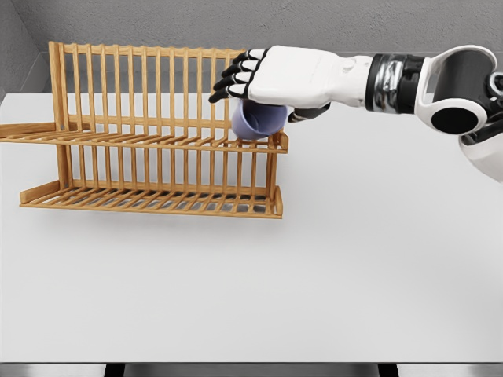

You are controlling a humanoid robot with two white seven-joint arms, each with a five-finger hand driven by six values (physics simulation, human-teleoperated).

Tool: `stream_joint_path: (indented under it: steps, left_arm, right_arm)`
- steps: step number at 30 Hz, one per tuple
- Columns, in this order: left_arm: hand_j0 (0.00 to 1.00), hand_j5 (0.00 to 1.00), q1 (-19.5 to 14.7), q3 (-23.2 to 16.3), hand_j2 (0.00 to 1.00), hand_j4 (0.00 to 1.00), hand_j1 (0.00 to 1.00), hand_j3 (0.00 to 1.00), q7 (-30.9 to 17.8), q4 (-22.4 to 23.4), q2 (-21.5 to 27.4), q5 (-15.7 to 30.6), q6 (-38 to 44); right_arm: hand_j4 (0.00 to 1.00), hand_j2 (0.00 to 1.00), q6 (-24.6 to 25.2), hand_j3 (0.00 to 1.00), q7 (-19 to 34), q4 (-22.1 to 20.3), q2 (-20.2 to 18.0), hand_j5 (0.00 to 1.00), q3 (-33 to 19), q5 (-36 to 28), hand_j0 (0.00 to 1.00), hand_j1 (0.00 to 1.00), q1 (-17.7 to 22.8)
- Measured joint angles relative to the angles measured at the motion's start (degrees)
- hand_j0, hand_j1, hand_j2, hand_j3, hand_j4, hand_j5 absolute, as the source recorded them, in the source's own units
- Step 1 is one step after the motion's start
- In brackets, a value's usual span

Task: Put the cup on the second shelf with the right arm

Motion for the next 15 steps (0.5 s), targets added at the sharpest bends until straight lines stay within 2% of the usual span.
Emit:
stream_joint_path:
  steps: [15]
  left_arm:
    - [1.00,1.00,0.0,0.0,1.00,1.00,1.00,1.00,0.0,0.0,0.0,0.0,0.0]
  right_arm:
    - [1.00,1.00,0.0,1.00,0.0,0.0,1.0,1.00,0.8,0.0,1.00,1.00,0.0]
